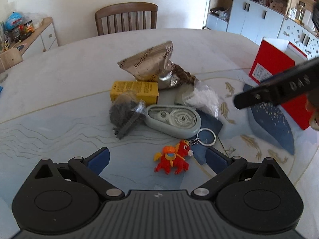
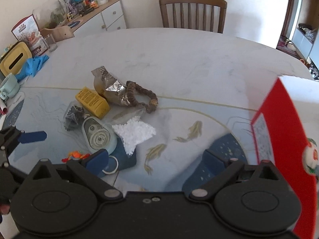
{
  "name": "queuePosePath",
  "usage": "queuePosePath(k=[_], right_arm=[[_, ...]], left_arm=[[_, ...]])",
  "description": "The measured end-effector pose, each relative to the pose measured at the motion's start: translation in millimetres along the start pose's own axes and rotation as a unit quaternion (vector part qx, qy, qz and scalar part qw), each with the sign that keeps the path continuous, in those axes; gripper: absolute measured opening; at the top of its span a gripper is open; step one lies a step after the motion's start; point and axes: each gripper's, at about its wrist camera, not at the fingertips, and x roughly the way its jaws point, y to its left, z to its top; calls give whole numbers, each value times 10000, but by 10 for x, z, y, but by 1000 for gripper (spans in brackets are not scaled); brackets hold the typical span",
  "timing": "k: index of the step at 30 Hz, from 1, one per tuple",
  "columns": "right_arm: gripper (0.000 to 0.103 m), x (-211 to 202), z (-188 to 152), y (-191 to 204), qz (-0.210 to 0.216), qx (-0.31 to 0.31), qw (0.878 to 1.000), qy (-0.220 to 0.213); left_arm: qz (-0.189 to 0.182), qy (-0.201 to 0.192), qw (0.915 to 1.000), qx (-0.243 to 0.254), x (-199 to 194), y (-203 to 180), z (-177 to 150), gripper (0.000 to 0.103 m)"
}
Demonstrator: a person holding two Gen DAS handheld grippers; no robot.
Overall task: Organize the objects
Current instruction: 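Withdraw both tools from the box toward the remaining table items, then grasp the red horse keychain with the left tool while the right tool grasps the foam-bead bag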
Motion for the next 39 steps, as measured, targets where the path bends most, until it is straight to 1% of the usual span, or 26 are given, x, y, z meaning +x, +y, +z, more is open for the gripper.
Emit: queuePosePath(k=[4, 8, 11, 16, 18, 22, 24, 25, 26, 27, 28, 30, 36, 39], right_arm=[[95, 129, 62, 53, 29, -210, 9998, 61], [88, 241, 113, 93, 88, -377, 9992, 125], [84, 302, 146, 119, 100, -507, 9985, 161], [79, 392, 197, 144, 141, -634, 9977, 196], [76, 431, 214, 143, 144, -675, 9974, 223], [73, 487, 232, 133, 187, -651, 9973, 270], [73, 507, 233, 139, 228, -646, 9973, 277], [70, 523, 232, 149, 241, -662, 9971, 287], [66, 533, 229, 157, 258, -683, 9969, 300], [63, 543, 226, 168, 274, -700, 9967, 313], [60, 546, 220, 176, 289, -703, 9966, 319], [56, 546, 215, 180, 300, -703, 9966, 312], [45, 527, 200, 182, 263, -698, 9969, 268], [41, 494, 170, 172, 194, -691, 9972, 227]], left_arm=[[-68, -6, 10000, 60, 58, -36, -47, 103], [-131, 16, 9999, 104, 117, -59, -70, 102], [-137, 52, 9999, 67, 151, -56, -72, 102], [-183, 68, 9998, -4, 175, -38, -47, 95], [-197, 85, 9998, 14, 183, -39, -49, 86], [-197, 56, 9997, 106, 185, -65, -56, 79], [-192, 36, 9997, 142, 175, -80, -56, 70], [-180, 28, 9997, 190, 174, -91, -55, 68], [-173, 26, 9996, 229, 170, -103, -54, 63], [-176, 21, 9995, 270, 162, -116, -56, 58], [-186, 19, 9994, 293, 157, -125, -57, 56], [-208, 16, 9992, 343, 149, -144, -56, 48], [-128, -3, 9988, 471, 138, -207, -68, 41], [-128, 11, 9988, 465, 141, -211, -66, 39]])
